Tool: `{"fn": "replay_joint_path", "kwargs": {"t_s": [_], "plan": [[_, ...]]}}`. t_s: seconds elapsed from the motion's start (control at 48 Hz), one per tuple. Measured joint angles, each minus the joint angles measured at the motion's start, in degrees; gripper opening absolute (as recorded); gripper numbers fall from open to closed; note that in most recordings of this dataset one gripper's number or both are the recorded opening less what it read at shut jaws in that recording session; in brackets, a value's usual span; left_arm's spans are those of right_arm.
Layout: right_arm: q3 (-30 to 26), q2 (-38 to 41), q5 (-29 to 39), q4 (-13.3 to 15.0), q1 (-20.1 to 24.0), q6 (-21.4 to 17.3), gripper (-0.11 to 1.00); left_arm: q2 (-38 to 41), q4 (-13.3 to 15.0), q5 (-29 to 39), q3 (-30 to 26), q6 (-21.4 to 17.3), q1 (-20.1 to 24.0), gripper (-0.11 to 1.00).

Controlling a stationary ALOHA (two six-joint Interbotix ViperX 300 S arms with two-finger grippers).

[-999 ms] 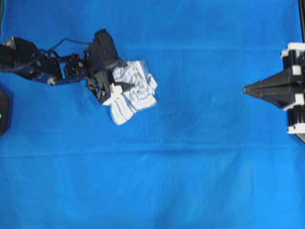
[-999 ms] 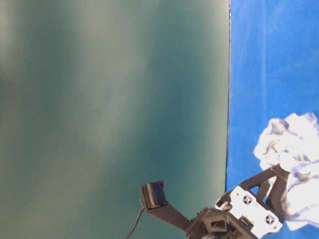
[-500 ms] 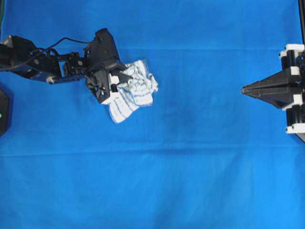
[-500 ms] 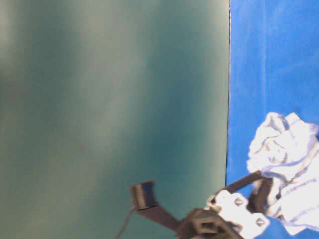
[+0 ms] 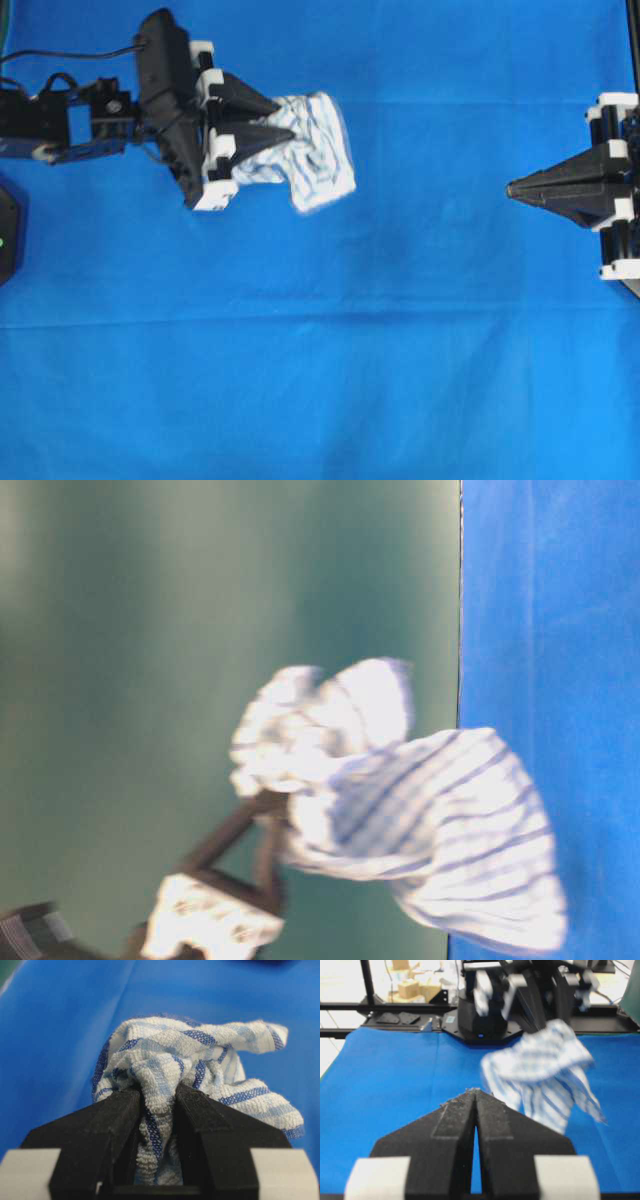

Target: Hand over the towel.

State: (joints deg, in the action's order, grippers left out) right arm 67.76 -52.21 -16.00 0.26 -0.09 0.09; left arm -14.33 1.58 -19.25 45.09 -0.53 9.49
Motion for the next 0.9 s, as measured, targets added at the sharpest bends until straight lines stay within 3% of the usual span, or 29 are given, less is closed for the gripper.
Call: {"fn": "replay_joint_path", "kwargs": {"t_s": [0.291, 0.687, 0.895], "plan": [[-0.2, 0.0, 0.1, 0.0, 0.0, 0.2, 0.0, -4.8, 0.1, -1.4, -1.9, -0.3, -6.6, 0.16], [-0.5, 0.9, 0.1, 0.0, 0.0, -0.6, 0.0, -4.8, 0.0, -1.9, -3.1, -0.3, -6.7, 0.16], [-3.3, 6.4, -1.0, 0.0, 0.0, -0.7, 0.05, -4.8, 0.1, -2.0, -3.3, -0.2, -6.7, 0.16]]}}
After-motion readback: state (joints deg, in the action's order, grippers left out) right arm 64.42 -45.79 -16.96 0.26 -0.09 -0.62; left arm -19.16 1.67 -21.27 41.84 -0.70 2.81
